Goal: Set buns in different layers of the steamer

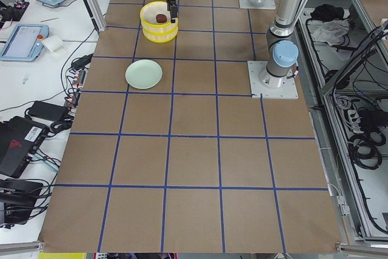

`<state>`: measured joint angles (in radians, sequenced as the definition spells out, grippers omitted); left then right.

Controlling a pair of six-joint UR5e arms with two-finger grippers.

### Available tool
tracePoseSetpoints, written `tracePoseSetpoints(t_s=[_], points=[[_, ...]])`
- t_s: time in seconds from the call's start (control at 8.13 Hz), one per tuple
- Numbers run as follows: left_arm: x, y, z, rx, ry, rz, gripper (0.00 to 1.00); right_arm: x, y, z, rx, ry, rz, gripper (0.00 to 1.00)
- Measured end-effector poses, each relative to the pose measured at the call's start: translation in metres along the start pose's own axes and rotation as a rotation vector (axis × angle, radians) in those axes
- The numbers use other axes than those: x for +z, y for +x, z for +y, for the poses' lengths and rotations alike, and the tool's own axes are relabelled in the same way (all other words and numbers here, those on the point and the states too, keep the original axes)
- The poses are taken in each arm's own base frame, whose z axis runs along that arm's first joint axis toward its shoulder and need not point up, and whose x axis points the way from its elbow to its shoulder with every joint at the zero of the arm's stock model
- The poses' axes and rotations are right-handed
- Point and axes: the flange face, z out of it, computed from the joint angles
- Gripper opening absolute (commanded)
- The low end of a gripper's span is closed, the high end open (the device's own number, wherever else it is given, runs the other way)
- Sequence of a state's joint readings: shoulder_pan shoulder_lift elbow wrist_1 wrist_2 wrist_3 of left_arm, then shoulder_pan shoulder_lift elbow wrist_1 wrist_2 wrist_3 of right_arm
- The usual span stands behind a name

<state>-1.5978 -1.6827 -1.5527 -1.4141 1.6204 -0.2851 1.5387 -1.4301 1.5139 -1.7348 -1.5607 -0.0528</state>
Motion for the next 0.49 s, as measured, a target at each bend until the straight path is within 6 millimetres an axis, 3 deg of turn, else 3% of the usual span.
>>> tracePoseSetpoints(t_s=[0.25, 0.49], points=[[-0.01, -0.025, 0.001, -0.005, -0.003, -0.017, 1.0, -0.005, -0.003, 0.001, -0.004, 0.017, 0.003, 1.0], [-0.016, -0.037, 0.005, 0.051, -0.004, -0.024, 1.0, -0.016, -0.009, 0.006, -0.013, 0.04, 0.002, 1.0]])
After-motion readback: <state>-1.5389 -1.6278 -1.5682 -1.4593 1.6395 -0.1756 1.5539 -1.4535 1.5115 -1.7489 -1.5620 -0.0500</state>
